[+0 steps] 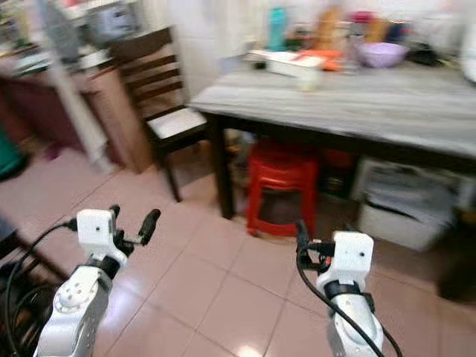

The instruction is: Setting the table

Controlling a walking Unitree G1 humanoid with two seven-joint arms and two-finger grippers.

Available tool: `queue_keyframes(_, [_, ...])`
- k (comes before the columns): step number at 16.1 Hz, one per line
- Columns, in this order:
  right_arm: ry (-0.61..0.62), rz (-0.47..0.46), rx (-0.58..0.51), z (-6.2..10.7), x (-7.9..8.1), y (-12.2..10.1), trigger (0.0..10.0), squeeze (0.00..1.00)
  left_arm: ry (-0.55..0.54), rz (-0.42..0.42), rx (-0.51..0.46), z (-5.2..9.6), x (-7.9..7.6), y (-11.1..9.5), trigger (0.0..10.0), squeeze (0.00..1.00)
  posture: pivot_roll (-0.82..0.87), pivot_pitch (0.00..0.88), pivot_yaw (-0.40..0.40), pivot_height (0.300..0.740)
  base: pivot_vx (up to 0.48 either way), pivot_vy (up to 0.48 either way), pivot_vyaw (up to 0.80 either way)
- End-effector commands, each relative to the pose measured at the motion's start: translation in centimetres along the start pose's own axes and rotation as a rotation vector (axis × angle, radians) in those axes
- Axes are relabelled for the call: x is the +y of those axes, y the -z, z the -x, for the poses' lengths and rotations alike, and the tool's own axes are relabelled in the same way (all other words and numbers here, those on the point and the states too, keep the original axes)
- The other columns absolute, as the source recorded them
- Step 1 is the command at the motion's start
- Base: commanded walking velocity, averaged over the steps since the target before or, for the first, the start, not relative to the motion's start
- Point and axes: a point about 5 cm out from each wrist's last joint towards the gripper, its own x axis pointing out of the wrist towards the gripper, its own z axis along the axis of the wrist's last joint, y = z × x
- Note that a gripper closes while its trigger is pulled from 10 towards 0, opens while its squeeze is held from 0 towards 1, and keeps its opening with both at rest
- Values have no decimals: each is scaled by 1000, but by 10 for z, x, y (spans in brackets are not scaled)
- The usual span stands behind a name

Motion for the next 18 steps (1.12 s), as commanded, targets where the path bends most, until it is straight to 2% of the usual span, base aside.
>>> queue_keyframes(1, [0, -2, -7, -1, 1, -2, 10000, 0, 13, -2, -17, -3, -1, -7, 10000, 0, -47, 0, 98, 740, 0, -247, -800])
queue_keyframes(4, [-3, -7, -16, -4, 2, -4, 10000, 0, 17, 1, -14, -3, 0, -7, 10000, 0, -46, 0, 102, 740, 0, -296, -671])
queue_keyframes(14, [-2, -9, -32, -1, 4, -8, 10000, 0, 34, 5, -19, -4, -3, -12, 10000, 0, -48, 0, 114, 740, 0, -320, 0])
queue_keyframes(18, [5, 19, -106, -3, 5, -24, 10000, 0, 56, 29, -54, -6, -8, -23, 10000, 0, -48, 0, 112, 740, 0, -328, 0])
